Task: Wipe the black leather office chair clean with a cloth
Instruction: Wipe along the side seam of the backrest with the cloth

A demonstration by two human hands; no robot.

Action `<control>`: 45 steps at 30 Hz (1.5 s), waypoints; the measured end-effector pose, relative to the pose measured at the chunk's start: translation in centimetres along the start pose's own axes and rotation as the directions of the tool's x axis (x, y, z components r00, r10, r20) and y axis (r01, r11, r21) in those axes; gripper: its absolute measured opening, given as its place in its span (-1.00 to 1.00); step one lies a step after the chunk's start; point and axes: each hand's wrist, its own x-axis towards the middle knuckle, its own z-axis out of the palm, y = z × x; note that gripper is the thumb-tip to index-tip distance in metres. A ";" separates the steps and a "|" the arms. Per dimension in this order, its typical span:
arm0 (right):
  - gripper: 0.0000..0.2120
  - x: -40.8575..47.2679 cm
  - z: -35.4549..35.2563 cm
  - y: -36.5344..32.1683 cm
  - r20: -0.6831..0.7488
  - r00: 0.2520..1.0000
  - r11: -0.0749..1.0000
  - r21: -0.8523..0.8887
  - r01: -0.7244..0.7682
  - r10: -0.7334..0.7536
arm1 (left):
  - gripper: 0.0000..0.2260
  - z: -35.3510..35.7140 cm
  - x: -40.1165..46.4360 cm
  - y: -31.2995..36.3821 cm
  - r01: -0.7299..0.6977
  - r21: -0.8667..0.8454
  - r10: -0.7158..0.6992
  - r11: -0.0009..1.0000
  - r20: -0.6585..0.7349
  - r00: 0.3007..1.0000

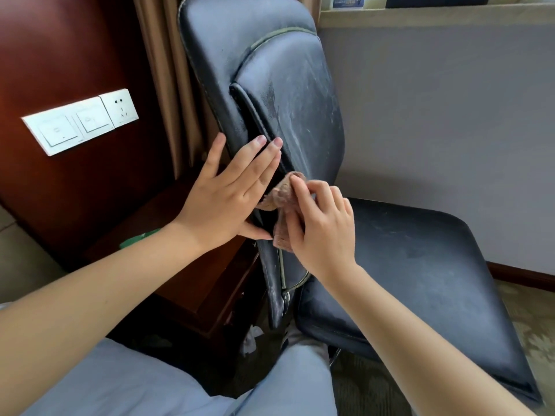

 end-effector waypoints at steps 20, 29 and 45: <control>-0.68 -2.5 -0.3 0.4 0.049 0.995 0.996 0.018 -0.090 0.089 | 0.11 0.5 0.0 0.4 0.052 -0.013 -0.053 0.999 -0.072 0.996; -0.69 1.7 -0.5 -1.0 -0.018 0.999 0.998 0.047 -0.032 0.032 | 0.08 -0.2 -0.2 0.1 0.045 -0.031 -0.045 0.999 -0.026 0.999; -0.71 -2.5 0.8 1.1 -0.012 0.995 0.990 0.099 -0.101 0.103 | 0.12 -0.5 -0.3 1.3 0.076 -0.010 -0.076 0.997 0.021 0.997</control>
